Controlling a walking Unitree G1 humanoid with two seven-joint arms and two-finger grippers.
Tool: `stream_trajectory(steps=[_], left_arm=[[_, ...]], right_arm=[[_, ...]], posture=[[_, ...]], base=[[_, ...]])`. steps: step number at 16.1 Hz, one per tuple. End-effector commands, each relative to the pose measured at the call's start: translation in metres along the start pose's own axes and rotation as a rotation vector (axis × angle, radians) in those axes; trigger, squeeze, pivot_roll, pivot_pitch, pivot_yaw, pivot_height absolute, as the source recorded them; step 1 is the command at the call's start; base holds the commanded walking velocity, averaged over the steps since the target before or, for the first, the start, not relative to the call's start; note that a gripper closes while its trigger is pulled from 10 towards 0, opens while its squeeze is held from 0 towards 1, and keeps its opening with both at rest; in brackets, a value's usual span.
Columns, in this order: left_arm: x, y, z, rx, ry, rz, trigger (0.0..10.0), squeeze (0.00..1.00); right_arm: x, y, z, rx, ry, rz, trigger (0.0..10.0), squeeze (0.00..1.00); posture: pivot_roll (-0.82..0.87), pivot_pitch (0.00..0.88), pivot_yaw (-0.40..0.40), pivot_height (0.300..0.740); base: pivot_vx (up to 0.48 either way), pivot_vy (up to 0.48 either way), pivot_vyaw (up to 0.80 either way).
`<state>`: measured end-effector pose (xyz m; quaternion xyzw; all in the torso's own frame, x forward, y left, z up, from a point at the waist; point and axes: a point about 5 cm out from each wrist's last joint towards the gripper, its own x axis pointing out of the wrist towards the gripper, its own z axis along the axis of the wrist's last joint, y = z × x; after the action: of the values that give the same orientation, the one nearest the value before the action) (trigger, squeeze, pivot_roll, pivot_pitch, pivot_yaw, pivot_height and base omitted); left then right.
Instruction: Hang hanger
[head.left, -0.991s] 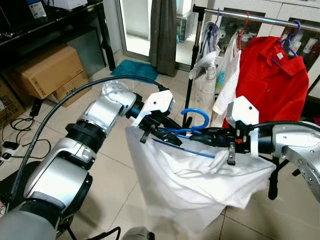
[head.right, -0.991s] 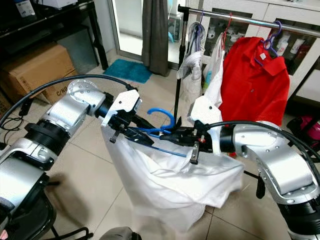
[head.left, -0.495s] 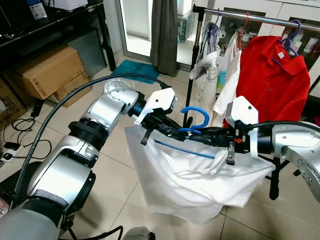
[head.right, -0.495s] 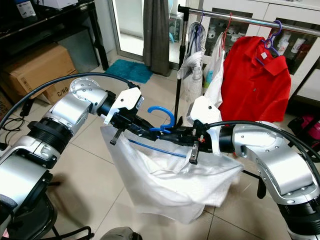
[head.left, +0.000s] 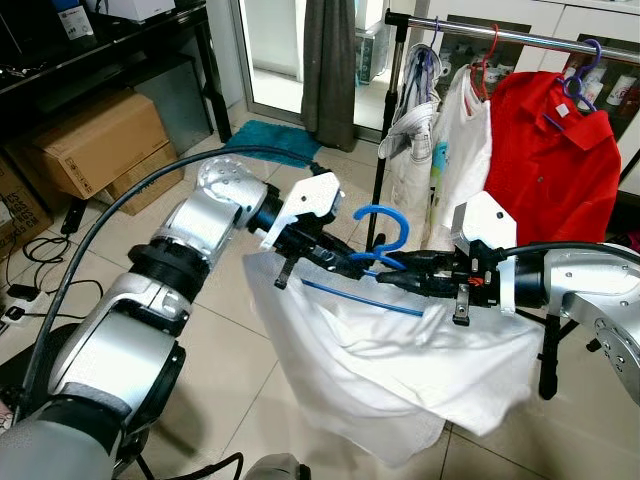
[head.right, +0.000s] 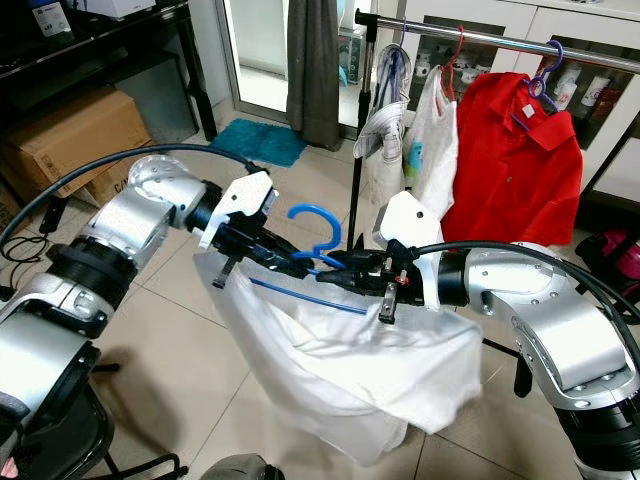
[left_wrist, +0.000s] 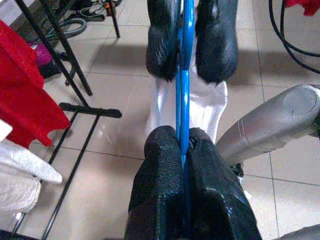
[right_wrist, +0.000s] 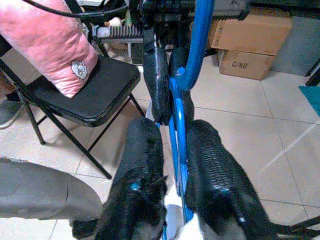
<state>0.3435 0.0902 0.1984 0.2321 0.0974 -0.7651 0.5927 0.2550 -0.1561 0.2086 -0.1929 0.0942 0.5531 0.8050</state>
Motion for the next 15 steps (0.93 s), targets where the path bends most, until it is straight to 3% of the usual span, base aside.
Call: stream_trajectory(steps=[1,5,7,9,10,11,13,15], left_arm=[[-0.010,0.001,-0.002,-0.009,0.004,0.039,0.0,0.00],[-0.023,0.000,-0.019,-0.063,0.049,0.136,0.0,0.00],[-0.031,-0.004,-0.025,-0.085,0.042,0.156,0.0,0.00],[-0.042,-0.011,-0.025,-0.086,0.029,0.131,0.0,0.00],[-0.050,-0.015,-0.025,-0.083,0.037,0.116,0.0,0.00],[-0.058,-0.019,-0.024,-0.076,0.049,0.119,0.0,0.00],[-0.068,-0.023,-0.021,-0.063,0.075,0.125,0.0,0.00],[-0.075,-0.027,-0.020,-0.051,0.108,0.124,0.0,0.00]], right_arm=[[-0.007,-0.004,0.009,-0.028,-0.026,-0.031,10.0,1.00],[-0.034,-0.013,0.002,0.013,-0.013,-0.162,10.0,1.00],[-0.050,-0.019,-0.014,0.069,0.022,-0.301,10.0,1.00],[-0.060,-0.015,-0.033,0.106,0.033,-0.328,10.0,1.00],[-0.063,-0.013,-0.045,0.117,0.034,-0.340,10.0,0.18],[-0.063,-0.013,-0.055,0.133,0.040,-0.358,10.0,0.00],[-0.059,-0.013,-0.071,0.157,0.047,-0.357,10.0,0.00],[-0.055,-0.008,-0.075,0.167,0.045,-0.282,10.0,0.00]], posture=[[0.07,0.000,0.070,0.740],[0.07,0.000,0.070,0.740],[0.07,0.000,0.073,0.740],[0.06,0.000,0.082,0.740],[0.06,0.000,0.082,0.740],[0.06,0.000,0.086,0.740],[0.07,0.000,0.079,0.740],[0.08,0.000,0.060,0.740]], base=[[0.000,0.000,0.00],[0.000,0.000,0.00],[0.000,0.000,0.00],[0.000,0.000,0.00],[0.000,0.000,0.00],[0.000,0.000,0.00],[0.000,0.000,0.00],[0.000,0.000,0.00]])
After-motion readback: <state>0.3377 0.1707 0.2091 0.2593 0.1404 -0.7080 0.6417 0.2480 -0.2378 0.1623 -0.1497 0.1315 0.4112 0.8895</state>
